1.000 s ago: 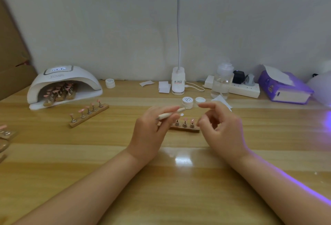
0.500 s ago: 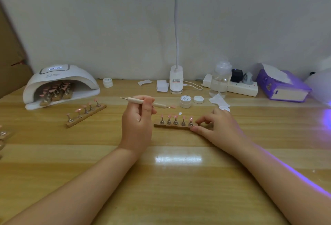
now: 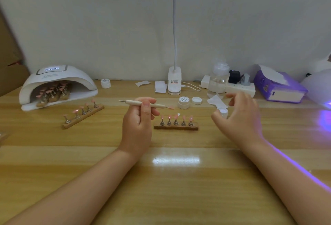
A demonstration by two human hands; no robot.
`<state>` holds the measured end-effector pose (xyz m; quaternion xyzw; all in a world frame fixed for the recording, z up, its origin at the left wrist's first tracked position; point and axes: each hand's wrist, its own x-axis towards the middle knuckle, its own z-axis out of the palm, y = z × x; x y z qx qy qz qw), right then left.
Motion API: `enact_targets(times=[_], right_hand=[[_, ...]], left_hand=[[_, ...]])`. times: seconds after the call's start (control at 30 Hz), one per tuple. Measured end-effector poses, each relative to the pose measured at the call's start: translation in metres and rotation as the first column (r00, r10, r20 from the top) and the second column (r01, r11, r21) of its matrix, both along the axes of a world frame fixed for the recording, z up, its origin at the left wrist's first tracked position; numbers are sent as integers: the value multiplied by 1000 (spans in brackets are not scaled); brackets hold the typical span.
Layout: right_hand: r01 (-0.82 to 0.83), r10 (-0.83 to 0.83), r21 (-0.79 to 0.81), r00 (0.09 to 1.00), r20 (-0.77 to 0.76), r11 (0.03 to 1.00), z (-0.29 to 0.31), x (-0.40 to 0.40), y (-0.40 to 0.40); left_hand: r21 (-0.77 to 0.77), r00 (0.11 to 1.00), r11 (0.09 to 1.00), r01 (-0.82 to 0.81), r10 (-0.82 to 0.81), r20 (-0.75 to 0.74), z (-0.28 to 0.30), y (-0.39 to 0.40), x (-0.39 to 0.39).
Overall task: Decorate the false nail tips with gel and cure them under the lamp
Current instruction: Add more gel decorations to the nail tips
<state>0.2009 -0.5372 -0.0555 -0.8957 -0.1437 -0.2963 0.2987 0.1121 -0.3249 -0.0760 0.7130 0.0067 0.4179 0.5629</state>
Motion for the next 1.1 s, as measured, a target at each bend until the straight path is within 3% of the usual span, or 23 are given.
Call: enact_targets(times=[0.2,0.33,0.47,0.73,0.83,0.97,1.1], right_hand=[[145,-195,-158,908,-372,977,-16,21,-13],[148,-254,-274,879,-404,950,-20,28,-15],[128,-208,-214,887,-412,969,-20,29,-18],[92,-98,-35,923,-372,995,-18,28,-18],[69,-56,36,960,-276,997,-15,24,-12],[-106,108,32,992,-58,994,-12,5,9],[-337,334,36,939,80,941,-7,-17,21]], left_hand=[[8,1000,1000,1,-1,-9,-1,0,0],[12,1000,1000,2,-2,-16,0,-2,0],[20,1000,1000,6,-6,-26,0,-2,-1],[42,999,999,4,-2,-41,2,-4,-2],[36,1000,999,11,-10,-30,5,-4,-2],[4,1000,1000,10,-10,-9,13,-8,-2],[-24,1000,1000,-1,1,7,20,-14,-2]])
